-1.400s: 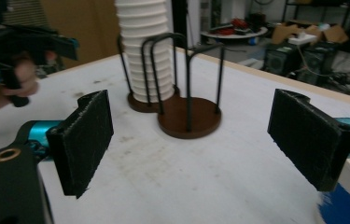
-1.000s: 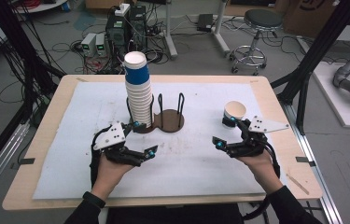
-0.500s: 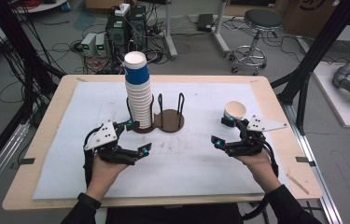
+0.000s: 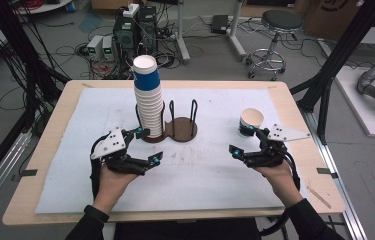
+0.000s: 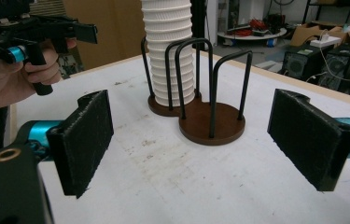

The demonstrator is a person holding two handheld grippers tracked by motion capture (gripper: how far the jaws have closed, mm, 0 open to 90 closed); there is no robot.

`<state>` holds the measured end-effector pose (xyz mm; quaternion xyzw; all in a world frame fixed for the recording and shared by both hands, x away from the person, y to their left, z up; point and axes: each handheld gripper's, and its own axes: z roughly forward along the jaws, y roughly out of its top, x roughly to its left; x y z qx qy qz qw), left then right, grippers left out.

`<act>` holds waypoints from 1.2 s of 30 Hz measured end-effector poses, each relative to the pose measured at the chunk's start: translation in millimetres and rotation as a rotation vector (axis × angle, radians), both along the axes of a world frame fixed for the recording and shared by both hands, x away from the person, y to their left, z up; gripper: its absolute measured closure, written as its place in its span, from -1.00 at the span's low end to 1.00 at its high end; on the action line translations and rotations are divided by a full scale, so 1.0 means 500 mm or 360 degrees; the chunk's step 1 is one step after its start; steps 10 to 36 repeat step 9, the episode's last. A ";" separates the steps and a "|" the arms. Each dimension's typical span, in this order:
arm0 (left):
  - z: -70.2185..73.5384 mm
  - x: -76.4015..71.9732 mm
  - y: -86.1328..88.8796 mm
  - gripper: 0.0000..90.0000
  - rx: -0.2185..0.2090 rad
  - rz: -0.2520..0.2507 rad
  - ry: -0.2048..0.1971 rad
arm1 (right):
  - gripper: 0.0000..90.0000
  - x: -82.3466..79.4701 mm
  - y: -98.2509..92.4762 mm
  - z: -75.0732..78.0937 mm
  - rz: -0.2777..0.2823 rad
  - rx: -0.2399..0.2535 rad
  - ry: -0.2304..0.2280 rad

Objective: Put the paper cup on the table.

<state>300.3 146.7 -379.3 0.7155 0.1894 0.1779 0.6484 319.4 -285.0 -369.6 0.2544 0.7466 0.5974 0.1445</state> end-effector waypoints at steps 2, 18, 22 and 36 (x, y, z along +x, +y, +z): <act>-0.001 0.000 0.000 -0.67 0.0002 0.0002 0.0004 | -0.68 0.001 0.000 0.000 -0.0002 -0.0002 0.0001; -0.002 0.000 0.000 -0.67 0.0013 0.0014 0.0005 | -0.68 0.002 -0.001 0.000 -0.0001 0.0005 0.0000; -0.002 0.000 0.000 -0.67 0.0013 0.0014 0.0005 | -0.68 0.002 -0.001 0.000 -0.0001 0.0005 0.0000; -0.002 0.000 0.000 -0.67 0.0013 0.0014 0.0005 | -0.68 0.002 -0.001 0.000 -0.0001 0.0005 0.0000</act>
